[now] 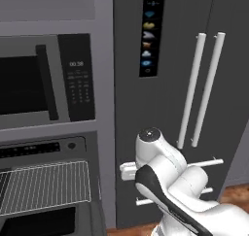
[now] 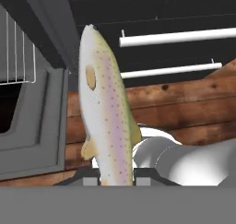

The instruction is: Take the fish from the oven and place it on the plate on the counter.

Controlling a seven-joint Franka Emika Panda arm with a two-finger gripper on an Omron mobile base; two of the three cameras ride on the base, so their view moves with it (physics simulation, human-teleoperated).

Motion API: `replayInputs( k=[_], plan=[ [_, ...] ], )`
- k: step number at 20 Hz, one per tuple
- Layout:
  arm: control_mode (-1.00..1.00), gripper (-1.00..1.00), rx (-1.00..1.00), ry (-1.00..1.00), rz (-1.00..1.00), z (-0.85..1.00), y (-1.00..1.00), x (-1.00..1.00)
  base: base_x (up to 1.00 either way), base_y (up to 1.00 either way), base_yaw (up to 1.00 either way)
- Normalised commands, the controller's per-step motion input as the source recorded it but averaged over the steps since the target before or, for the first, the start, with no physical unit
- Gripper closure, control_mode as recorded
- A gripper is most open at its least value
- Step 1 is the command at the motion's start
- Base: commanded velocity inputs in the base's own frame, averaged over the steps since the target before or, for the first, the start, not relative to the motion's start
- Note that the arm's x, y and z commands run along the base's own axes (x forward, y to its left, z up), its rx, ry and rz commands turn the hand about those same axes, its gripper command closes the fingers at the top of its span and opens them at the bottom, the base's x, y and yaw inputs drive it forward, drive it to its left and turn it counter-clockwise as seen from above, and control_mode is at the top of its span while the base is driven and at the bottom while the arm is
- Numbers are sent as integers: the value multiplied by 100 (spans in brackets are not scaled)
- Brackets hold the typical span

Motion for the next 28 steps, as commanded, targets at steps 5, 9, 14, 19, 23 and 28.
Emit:
replayInputs(
  k=[5, 9, 14, 19, 23, 28],
  plan=[
    [100, 100, 0, 0, 0, 0, 0, 0, -38, -100, -6],
    [100, 100, 0, 0, 0, 0, 0, 0, -84, -100, -6],
    [100, 100, 0, 0, 0, 0, 0, 0, -48, -100, -5],
    [100, 100, 0, 0, 0, 0, 0, 0, 2, -100, -4],
    [100, 100, 0, 0, 0, 0, 0, 0, 28, -100, -2],
    [100, 100, 0, 0, 0, 0, 0, 0, 68, -100, 0]
  ],
)
